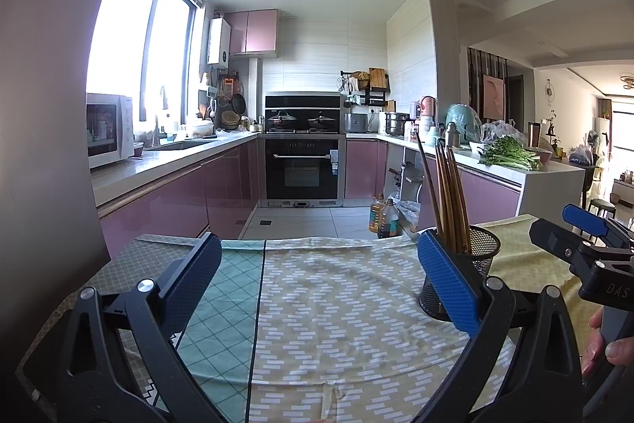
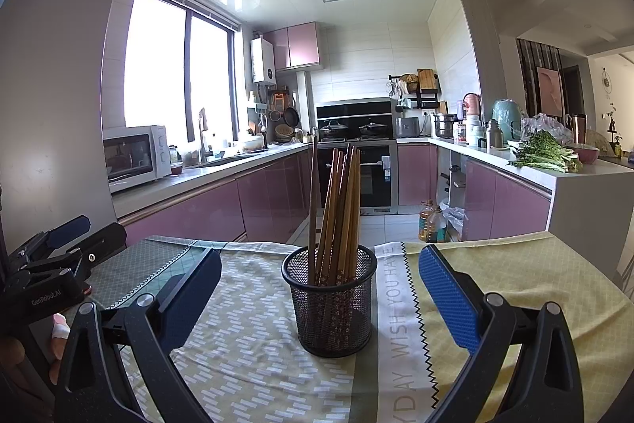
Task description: Organize utensils
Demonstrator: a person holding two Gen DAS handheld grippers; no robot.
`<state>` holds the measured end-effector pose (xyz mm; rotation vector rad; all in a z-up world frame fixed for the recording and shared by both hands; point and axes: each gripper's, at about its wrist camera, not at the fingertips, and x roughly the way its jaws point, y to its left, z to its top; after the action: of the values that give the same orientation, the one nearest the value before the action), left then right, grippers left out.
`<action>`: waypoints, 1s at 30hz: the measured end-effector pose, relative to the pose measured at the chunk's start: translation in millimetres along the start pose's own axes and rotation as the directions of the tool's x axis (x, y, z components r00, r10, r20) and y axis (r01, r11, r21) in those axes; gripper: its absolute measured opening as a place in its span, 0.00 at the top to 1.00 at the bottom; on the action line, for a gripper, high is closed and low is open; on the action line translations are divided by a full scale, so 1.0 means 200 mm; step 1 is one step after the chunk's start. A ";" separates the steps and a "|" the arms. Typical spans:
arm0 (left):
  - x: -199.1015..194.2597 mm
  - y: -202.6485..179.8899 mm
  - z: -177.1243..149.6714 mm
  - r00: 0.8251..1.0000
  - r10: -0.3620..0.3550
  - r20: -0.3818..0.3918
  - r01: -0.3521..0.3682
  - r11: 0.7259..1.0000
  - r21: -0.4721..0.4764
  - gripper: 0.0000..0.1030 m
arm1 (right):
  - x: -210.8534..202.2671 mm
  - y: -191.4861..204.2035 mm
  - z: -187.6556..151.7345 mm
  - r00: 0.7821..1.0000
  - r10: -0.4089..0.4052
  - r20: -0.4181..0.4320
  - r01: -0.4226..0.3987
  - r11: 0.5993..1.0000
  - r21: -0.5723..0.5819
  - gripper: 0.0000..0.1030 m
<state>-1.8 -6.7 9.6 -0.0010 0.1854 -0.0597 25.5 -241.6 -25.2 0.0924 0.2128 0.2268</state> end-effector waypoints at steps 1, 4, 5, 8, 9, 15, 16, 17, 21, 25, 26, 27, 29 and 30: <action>0.00 0.00 0.00 1.000 0.000 0.000 0.000 1.000 0.001 0.05 | 0.00 0.00 0.00 1.000 0.000 0.000 0.000 1.000 0.000 0.06; 0.00 0.00 0.00 1.000 0.002 0.002 -0.002 1.000 0.000 0.05 | 0.00 0.00 0.00 1.000 0.000 -0.001 0.000 1.000 0.000 0.06; 0.00 0.00 0.00 1.000 0.002 0.002 -0.002 1.000 0.000 0.05 | 0.00 0.00 0.00 1.000 0.000 -0.001 0.000 1.000 -0.001 0.06; 0.00 0.00 0.00 1.000 0.001 0.001 -0.001 1.000 -0.001 0.05 | 0.00 0.00 0.00 1.000 0.000 -0.001 0.000 1.000 -0.001 0.06; 0.00 0.00 0.00 1.000 0.000 0.000 0.000 1.000 0.000 0.05 | 0.00 0.00 0.00 1.000 0.000 0.000 0.000 1.000 -0.001 0.06; 0.00 0.00 0.00 1.000 0.002 0.003 -0.002 1.000 0.002 0.05 | 0.01 0.00 0.00 1.000 -0.002 0.000 0.002 1.000 0.001 0.06; 0.00 0.00 0.00 1.000 0.001 0.002 -0.001 1.000 0.002 0.05 | 0.01 0.00 0.00 1.000 -0.001 0.000 0.001 1.000 0.002 0.06; 0.00 0.00 0.00 1.000 0.001 0.002 -0.001 1.000 0.002 0.05 | 0.01 0.00 0.00 1.000 -0.001 0.000 0.001 1.000 0.003 0.06; 0.00 0.00 0.00 1.000 -0.007 -0.003 0.007 1.000 -0.006 0.05 | 0.02 0.01 0.00 1.000 -0.002 -0.001 0.002 1.000 0.002 0.06; 0.00 -0.01 0.00 1.000 -0.002 0.007 0.002 1.000 0.004 0.05 | 0.02 0.00 -0.01 1.000 -0.003 -0.001 0.003 1.000 0.001 0.06; 0.00 -0.01 0.00 1.000 0.000 0.009 -0.001 1.000 0.003 0.05 | 0.02 0.00 -0.01 1.000 -0.003 -0.002 0.003 1.000 0.001 0.06; 0.00 -0.01 0.00 1.000 0.000 0.009 0.000 1.000 0.002 0.05 | 0.02 0.00 -0.01 1.000 -0.002 -0.003 0.002 1.000 0.003 0.06; 0.00 -0.01 0.00 1.000 -0.003 0.009 0.003 1.000 0.001 0.05 | 0.02 0.01 -0.01 1.000 -0.002 -0.003 0.002 1.000 0.003 0.06; 0.00 -0.01 0.00 1.000 0.002 0.011 -0.002 1.000 0.005 0.05 | 0.03 0.01 -0.01 1.000 -0.002 -0.004 0.002 1.000 0.002 0.06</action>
<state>-1.4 -8.5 9.0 0.0036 0.1740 -0.0585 29.8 -239.2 -28.2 0.0941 0.2173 0.2250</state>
